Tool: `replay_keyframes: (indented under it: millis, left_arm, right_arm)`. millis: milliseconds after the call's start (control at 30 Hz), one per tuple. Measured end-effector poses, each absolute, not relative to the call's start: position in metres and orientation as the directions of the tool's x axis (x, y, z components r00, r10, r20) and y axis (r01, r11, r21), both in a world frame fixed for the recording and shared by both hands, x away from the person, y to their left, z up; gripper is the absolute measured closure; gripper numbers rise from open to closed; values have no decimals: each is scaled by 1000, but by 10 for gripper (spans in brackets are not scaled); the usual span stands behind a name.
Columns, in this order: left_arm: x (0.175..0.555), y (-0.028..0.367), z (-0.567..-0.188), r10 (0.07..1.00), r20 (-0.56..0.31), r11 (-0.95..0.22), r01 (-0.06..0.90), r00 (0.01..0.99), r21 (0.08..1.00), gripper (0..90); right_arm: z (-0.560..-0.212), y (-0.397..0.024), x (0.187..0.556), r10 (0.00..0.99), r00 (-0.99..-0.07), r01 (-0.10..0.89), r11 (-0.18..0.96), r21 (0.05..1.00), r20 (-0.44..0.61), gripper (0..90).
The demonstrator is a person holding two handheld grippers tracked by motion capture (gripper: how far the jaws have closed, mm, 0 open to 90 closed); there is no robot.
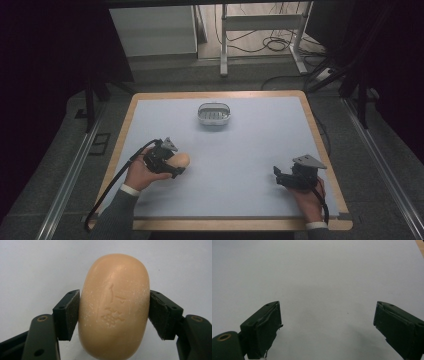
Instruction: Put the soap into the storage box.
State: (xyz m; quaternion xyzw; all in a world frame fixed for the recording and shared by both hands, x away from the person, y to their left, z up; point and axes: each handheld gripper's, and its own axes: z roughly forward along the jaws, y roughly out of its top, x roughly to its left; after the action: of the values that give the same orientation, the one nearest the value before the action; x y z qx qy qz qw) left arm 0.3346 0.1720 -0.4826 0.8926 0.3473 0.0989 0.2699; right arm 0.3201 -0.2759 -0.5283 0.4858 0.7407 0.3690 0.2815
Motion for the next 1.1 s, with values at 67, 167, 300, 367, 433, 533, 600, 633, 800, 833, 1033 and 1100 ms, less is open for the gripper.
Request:
replay_keyframes:
  millis: [67,167,300,367,433,533,600,633,800,833,1033,1100]
  left_arm:
    - [336,172,-483,674,-17,-608,567,739,556,309]
    - [338,172,-483,677,-18,-605,571,735,555,310]
    - [340,173,-483,679,-24,-598,573,733,561,310]
    - [341,173,-483,680,-22,-601,573,733,557,310]
    - [343,171,-483,681,-11,-607,572,732,552,310]
    - [346,168,-480,676,-14,-605,566,736,560,311]
    - [348,166,-478,674,-11,-606,561,738,564,311]
    - [349,165,-477,673,-15,-603,561,739,567,312]
    - [352,159,-476,667,-15,-605,554,745,572,314]
    - [353,158,-476,666,-17,-605,553,746,574,315]
    - [355,155,-473,661,-14,-607,545,751,578,320]
    - [356,155,-472,662,-14,-605,545,750,581,322]
  right_arm:
    - [-528,-276,320,927,-370,512,256,820,-59,79]
    - [-528,-276,320,927,-369,512,256,820,-59,78]
    - [-528,-276,320,927,-370,512,257,820,-60,79]
    - [-528,-276,320,927,-370,512,258,819,-61,79]
    - [-528,-276,320,927,-370,512,259,819,-62,78]
    - [-528,-276,320,928,-369,513,257,819,-60,79]
    - [-528,-276,320,928,-369,512,255,820,-58,79]
    - [-528,-276,320,928,-369,512,256,820,-59,79]
    - [-529,-276,320,928,-368,512,255,820,-59,78]
    - [-528,-276,320,927,-370,512,256,820,-58,79]
    - [-528,-276,320,927,-369,512,257,820,-60,79]
    - [-528,-276,320,927,-369,512,257,819,-60,79]
